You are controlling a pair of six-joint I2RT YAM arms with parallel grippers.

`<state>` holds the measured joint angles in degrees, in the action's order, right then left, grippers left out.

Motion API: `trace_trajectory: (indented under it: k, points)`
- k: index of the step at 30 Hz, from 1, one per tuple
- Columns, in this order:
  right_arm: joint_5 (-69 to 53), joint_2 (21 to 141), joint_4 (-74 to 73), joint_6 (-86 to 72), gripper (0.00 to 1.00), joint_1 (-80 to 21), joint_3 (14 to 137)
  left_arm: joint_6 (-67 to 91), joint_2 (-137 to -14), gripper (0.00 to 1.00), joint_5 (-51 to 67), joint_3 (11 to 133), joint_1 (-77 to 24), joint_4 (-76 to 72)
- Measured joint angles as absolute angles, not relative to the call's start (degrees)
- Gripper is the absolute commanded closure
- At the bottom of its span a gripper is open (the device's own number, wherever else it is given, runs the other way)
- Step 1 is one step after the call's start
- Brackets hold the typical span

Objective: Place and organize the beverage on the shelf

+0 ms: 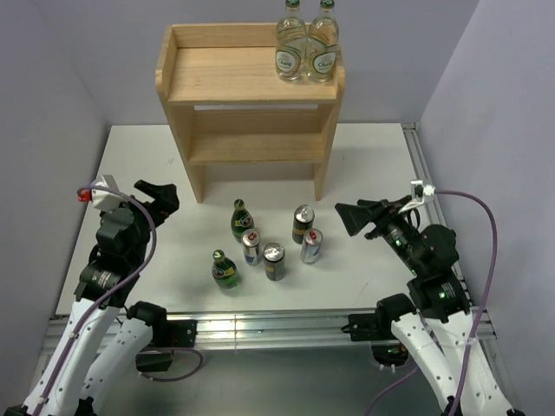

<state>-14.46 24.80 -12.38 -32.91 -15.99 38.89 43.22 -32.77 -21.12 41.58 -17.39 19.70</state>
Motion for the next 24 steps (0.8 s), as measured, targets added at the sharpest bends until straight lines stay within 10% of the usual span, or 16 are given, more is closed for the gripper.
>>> trace_trajectory:
  k: [11, 24]
  points:
    - [-19.68, 1.32, -21.19, -39.81, 0.0, -16.16, 26.3, 44.95, -28.29, 0.02, -25.3, 40.88, -20.03, 24.53]
    - [-14.46, 7.86, -27.99, -44.01, 0.0, -17.63, 13.06, 47.94, -24.93, 0.05, -28.95, 30.57, -20.69, 24.56]
